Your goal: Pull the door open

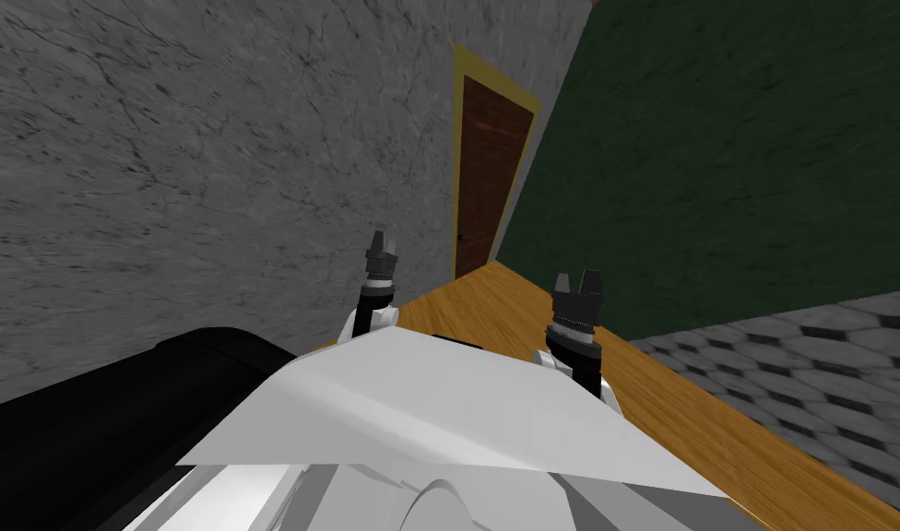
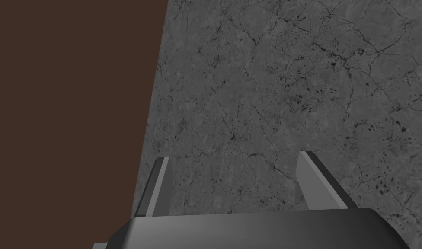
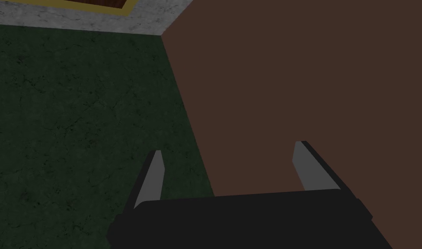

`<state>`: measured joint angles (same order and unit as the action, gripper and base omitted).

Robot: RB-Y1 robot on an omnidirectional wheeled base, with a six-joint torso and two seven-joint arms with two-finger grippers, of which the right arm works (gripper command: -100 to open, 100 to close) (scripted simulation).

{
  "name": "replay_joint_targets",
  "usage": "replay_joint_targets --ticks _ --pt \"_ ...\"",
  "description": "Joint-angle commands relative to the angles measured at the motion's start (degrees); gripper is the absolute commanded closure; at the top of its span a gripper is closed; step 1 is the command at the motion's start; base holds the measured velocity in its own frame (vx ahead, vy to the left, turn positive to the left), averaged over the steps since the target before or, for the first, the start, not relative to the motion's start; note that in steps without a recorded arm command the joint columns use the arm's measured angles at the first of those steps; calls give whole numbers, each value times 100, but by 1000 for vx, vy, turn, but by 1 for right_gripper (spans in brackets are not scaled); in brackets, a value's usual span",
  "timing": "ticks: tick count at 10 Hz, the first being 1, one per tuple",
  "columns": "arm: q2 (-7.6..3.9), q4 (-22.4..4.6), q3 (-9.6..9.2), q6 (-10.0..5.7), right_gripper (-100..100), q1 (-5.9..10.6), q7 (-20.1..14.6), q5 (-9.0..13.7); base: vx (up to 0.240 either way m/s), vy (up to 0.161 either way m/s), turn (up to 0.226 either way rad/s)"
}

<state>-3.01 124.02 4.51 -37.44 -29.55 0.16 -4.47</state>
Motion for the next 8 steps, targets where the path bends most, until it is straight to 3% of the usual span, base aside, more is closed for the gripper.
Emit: replay_joint_targets --ticks 1,8 --pt "-22 -154 23 -18 -100 58 160 -56 145 -30 79" --pt "-120 -833 159 -110 -100 284 782 -278 103 -13 105"
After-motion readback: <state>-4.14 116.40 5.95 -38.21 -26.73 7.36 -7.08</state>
